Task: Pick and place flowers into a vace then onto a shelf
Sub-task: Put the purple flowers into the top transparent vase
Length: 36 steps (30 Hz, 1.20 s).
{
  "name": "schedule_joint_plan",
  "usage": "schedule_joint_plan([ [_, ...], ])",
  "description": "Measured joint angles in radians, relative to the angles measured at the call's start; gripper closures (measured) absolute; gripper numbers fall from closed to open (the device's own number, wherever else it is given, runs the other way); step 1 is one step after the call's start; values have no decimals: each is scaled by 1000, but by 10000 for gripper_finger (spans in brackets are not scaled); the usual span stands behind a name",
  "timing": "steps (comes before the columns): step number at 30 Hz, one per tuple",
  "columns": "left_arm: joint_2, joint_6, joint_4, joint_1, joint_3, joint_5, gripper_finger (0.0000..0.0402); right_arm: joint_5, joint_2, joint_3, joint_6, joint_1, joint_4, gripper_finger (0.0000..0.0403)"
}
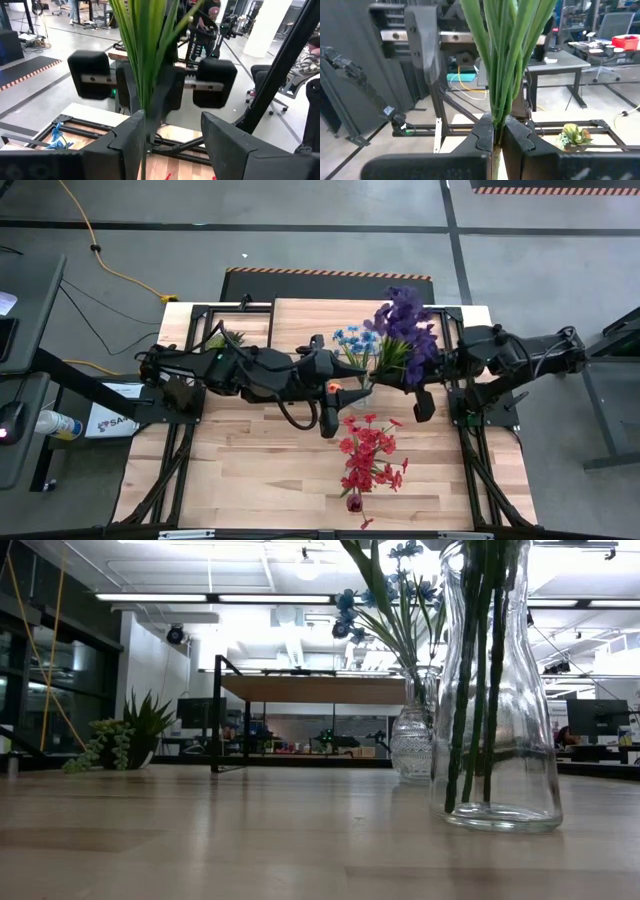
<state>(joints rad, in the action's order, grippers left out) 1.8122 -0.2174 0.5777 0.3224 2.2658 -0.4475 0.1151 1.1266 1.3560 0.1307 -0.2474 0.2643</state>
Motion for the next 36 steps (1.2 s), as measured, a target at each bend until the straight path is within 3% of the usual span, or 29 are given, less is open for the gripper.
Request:
schedule_joint_plan([
  [10,-14,-1,24,-1,0,12,176,43,-54,0,0,0,25,395],
  [19,-42,-45,155,-1,0,-7,177,53,-118,0,0,-1,100,395],
  [28,-49,-157,361,-1,0,-7,179,72,-153,0,45,-2,297,395],
  [36,-49,-346,656,-1,0,-7,181,77,-150,-57,108,-2,416,395],
])
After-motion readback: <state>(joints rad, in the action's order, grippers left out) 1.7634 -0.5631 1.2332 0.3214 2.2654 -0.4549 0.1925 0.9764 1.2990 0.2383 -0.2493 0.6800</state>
